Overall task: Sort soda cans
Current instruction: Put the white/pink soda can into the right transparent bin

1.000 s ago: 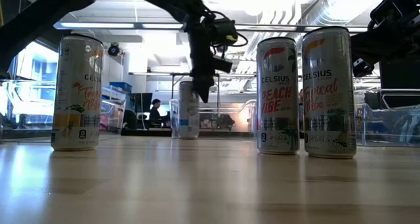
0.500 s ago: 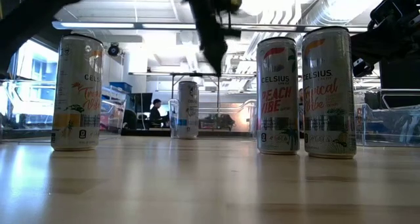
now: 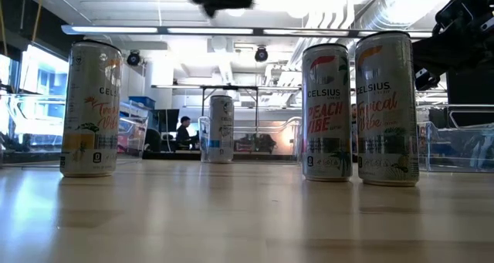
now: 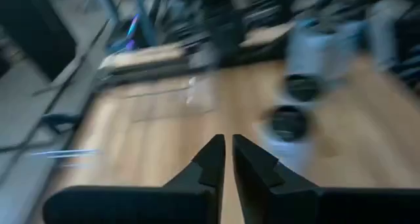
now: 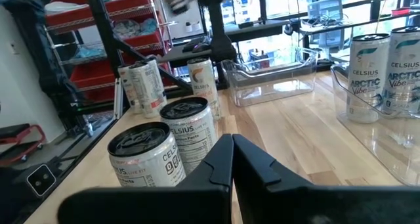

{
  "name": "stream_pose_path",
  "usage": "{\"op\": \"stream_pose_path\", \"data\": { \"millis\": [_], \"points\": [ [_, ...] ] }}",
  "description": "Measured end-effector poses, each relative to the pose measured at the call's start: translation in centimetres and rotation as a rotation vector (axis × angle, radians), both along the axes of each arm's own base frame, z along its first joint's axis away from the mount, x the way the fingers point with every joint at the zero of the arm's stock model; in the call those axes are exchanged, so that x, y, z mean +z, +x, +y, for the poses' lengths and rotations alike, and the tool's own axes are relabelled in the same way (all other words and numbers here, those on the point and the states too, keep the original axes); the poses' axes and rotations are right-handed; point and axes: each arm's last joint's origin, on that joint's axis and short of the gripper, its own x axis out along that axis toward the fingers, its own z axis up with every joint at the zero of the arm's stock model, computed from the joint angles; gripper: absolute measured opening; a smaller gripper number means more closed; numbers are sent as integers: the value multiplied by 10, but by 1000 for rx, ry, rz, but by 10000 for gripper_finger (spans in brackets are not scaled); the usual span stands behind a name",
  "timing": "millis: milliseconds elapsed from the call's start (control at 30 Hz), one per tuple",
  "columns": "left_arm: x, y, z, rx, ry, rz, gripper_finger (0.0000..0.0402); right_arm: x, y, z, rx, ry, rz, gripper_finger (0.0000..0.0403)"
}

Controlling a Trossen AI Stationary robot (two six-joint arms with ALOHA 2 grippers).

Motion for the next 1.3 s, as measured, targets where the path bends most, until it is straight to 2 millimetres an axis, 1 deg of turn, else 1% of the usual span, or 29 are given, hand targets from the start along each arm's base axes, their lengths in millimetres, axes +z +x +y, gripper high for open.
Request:
{"op": "stream_pose_path", "data": {
  "millis": [67,133,200,300,400,500,600,667,800,900,1000,1100,1200,1300],
  "points": [
    [-11,-25,-11,-1,-36,-114,10,0,0,0,-2,0,0,0],
    [-10,-48,-16,6,-44,-259,4,0,0,0,-2,0,0,0],
    [-9,-68,-17,-3,-32,-379,1,0,0,0,-2,0,0,0],
    [-10,-88,-13,12,8,-459,1,0,0,0,-2,-4,0,0],
    [-4,-101,-9,31,61,-506,6,0,0,0,-5,-58,-2,0],
    [-7,-105,-6,37,129,-494,12,0,0,0,-7,-108,-4,0],
    [-9,-106,-2,54,167,-474,19,5,0,-1,-23,-102,-54,0],
    [-9,-106,1,80,173,-470,22,11,0,-1,-38,-89,-119,0],
    [-15,-109,4,177,158,-390,26,24,-2,-2,-68,-64,-243,0],
    [-19,-115,4,193,131,-323,26,31,-4,-2,-53,12,-324,0],
    [-24,-120,-4,155,85,-258,21,36,-6,-1,-10,16,-405,0],
    [-25,-123,-17,105,33,-250,11,40,-5,1,37,-7,-466,0],
    [-24,-127,-30,69,7,-251,2,43,0,3,86,-39,-494,0],
    [-26,-131,-39,84,12,-233,1,47,6,5,87,-64,-539,0]
  ]
}}
